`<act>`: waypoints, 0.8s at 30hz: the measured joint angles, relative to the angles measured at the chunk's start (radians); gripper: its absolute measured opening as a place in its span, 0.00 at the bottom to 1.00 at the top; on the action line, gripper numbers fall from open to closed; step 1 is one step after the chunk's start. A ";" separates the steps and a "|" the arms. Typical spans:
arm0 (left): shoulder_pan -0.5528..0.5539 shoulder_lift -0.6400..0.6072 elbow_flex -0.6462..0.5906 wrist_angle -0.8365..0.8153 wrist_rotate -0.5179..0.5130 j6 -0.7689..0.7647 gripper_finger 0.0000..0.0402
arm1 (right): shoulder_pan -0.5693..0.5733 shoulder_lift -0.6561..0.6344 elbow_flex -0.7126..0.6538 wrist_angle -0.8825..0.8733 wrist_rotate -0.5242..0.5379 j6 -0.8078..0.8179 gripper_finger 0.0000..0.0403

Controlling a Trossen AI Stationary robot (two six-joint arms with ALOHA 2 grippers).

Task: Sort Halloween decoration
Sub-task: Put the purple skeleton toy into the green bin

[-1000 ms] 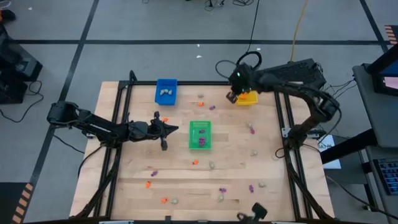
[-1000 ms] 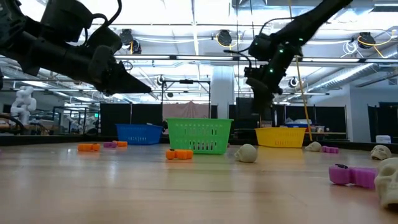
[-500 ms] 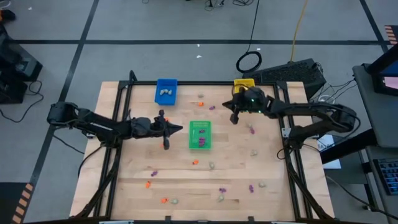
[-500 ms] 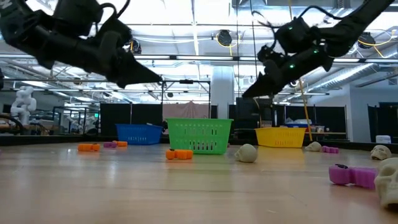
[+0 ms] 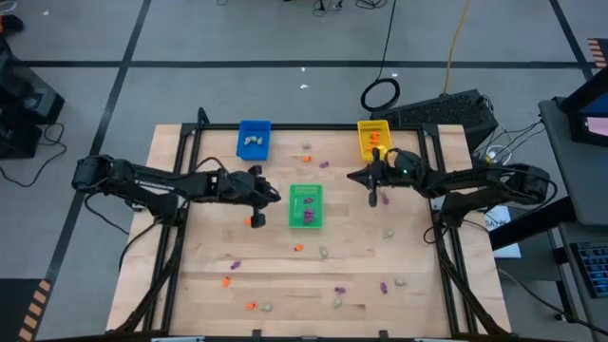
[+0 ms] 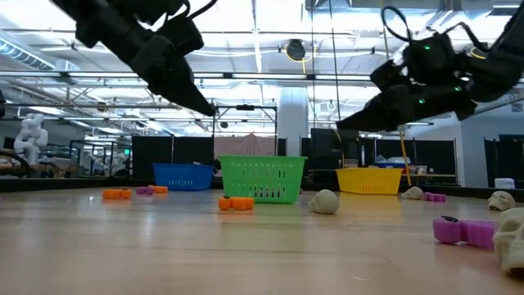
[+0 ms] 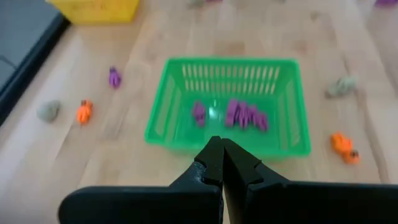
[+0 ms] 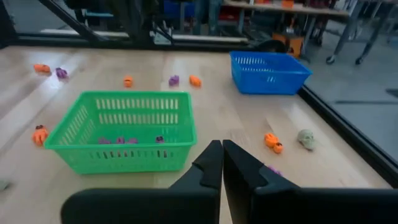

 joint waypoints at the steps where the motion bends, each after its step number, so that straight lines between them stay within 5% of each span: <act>1: 0.004 0.000 0.019 -0.051 0.000 -0.001 0.00 | -0.002 -0.002 -0.011 0.015 0.000 0.000 0.00; 14: -0.019 0.000 0.125 -0.487 0.091 -0.162 0.00 | -0.015 -0.010 -0.026 0.027 0.002 0.013 0.00; 24: -0.124 0.000 0.126 -0.625 0.097 -0.195 0.07 | -0.015 -0.010 -0.026 0.026 0.003 0.037 0.00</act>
